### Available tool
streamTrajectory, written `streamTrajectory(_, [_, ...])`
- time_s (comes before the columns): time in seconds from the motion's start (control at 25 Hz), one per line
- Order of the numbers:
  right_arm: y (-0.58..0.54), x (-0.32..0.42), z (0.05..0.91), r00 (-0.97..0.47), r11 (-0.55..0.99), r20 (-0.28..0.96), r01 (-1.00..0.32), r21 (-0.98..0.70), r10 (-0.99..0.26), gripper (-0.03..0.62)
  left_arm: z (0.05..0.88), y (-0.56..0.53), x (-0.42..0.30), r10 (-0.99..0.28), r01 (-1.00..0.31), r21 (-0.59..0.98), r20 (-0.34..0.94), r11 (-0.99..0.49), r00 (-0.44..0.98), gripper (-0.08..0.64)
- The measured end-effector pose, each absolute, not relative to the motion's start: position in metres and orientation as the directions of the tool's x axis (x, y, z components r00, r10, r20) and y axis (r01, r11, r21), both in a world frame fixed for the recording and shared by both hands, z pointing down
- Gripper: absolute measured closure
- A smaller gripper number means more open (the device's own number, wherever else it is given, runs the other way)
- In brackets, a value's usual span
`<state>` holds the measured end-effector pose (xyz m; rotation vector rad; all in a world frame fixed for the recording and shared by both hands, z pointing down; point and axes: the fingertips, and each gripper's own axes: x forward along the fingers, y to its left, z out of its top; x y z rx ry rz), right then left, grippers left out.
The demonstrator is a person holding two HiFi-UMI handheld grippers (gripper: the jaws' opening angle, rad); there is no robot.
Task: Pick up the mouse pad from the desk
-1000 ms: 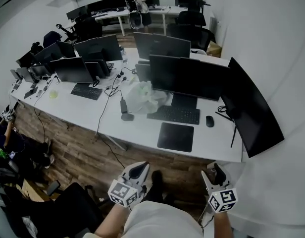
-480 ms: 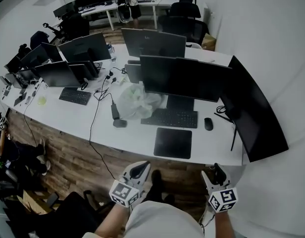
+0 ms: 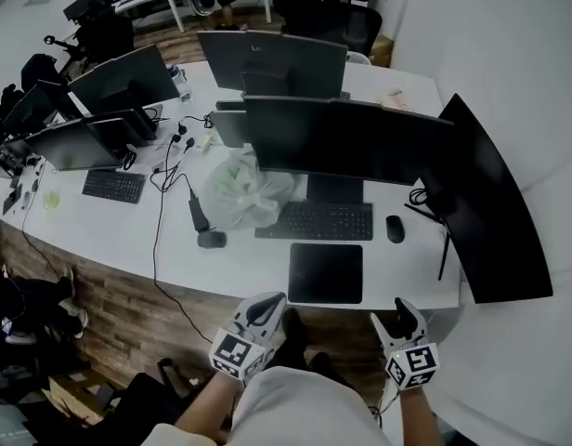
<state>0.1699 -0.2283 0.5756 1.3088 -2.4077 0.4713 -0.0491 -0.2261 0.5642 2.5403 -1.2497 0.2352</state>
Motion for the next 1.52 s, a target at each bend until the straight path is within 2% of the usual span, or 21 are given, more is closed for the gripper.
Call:
streamTrajectory(0.4, [-0.270, 0.146, 0.627, -0.438, 0.465, 0.561, -0.879, -0.104, -0.702, 0.310, 0.624, -0.268, -0.065, -0.663, -0.745, 0.254, 0.343, -0.616, 0.665, 0.543])
streamTrajectory(0.8, [-0.293, 0.148, 0.704, -0.393, 0.440, 0.660, -0.892, -0.104, -0.641, 0.304, 0.686, -0.281, -0.068, -0.640, -0.763, 0.306, 0.417, -0.569, 0.645, 0.543])
streamTrajectory(1.52, [-0.302, 0.155, 0.865, -0.371, 0.467, 0.830, -0.870, -0.156, -0.415, 0.263, 0.781, -0.294, -0.042, -0.622, -0.809, 0.328, 0.520, -0.487, 0.585, 0.543])
